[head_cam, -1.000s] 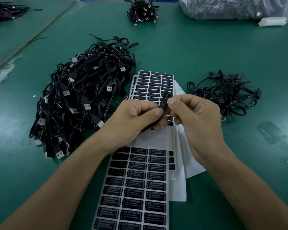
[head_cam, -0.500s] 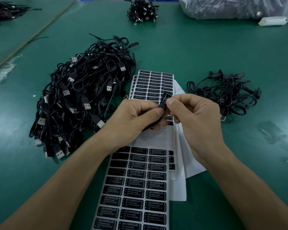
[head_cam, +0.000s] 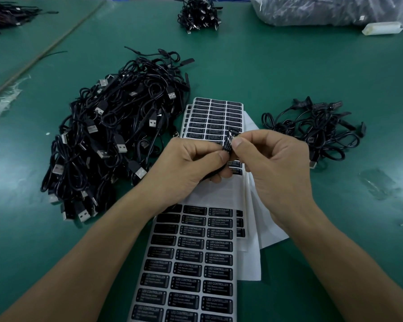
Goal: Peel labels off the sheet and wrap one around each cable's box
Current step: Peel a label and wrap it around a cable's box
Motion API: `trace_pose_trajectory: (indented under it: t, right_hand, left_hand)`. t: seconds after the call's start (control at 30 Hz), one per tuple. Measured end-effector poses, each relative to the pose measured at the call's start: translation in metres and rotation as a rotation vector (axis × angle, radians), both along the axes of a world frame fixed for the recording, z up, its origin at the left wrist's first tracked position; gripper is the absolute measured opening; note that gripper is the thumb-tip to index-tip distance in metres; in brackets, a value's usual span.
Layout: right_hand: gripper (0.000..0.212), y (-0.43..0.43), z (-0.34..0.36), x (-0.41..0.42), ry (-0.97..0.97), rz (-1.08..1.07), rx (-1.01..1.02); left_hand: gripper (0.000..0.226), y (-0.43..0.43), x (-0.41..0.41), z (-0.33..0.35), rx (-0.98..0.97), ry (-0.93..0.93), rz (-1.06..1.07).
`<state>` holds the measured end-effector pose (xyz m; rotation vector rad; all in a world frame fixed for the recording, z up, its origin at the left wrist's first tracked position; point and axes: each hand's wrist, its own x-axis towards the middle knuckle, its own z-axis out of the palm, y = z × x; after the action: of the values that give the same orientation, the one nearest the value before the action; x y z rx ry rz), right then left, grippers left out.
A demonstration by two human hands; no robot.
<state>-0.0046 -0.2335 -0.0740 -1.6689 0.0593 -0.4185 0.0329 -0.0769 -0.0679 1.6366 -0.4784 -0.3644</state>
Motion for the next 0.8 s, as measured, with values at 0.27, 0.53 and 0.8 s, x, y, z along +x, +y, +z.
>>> trace_pose_trajectory:
  t: [0.27,0.53,0.8]
  right_hand:
    - [0.013,-0.0015,-0.0011,-0.0004,-0.02,0.024,-0.02]
    - [0.02,-0.002,-0.0003,0.0006,-0.04,0.089,-0.029]
    - [0.021,-0.0023,0.0016,0.0014,-0.021,0.076,-0.054]
  left_hand:
    - [0.033,-0.0012,-0.0015,0.002,0.017,0.0,0.009]
    - [0.031,-0.0005,-0.0029,0.0026,0.01,0.019,0.009]
    - [0.031,0.0005,-0.0016,0.0013,0.021,-0.008,0.016]
